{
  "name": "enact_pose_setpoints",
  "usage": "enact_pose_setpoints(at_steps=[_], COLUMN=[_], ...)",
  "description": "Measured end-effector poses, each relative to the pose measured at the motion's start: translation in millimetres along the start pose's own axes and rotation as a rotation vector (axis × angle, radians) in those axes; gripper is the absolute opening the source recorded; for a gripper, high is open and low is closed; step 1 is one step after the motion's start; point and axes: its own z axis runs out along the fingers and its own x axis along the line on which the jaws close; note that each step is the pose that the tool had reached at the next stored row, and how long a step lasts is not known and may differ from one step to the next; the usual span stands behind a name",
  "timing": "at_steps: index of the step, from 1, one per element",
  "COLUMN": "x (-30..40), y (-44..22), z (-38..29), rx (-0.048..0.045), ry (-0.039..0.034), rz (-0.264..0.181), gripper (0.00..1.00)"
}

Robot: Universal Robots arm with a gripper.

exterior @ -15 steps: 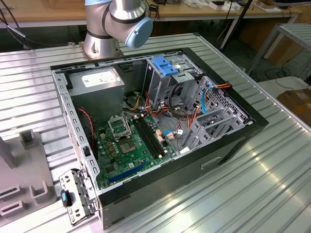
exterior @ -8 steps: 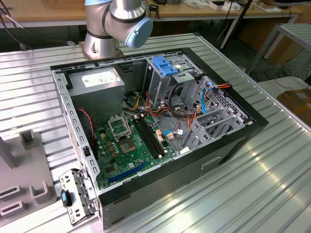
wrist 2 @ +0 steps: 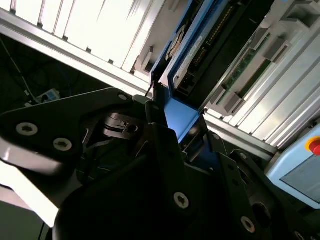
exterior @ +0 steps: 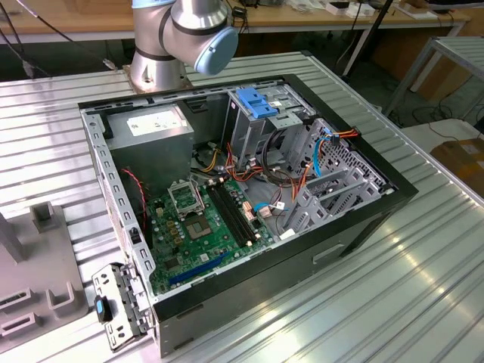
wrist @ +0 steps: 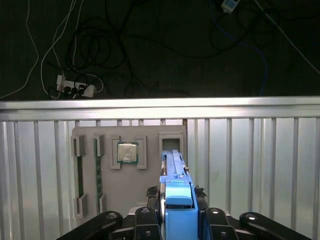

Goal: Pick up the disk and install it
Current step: 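Pick up the disk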

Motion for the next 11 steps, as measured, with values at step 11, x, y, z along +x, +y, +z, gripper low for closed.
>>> enact_pose_setpoints(at_steps=[11], x=[0.5], y=[-0.5], z=[-9.6], rx=[-0.0005], ry=[-0.0032], rz=[0.0], gripper=[0.37])
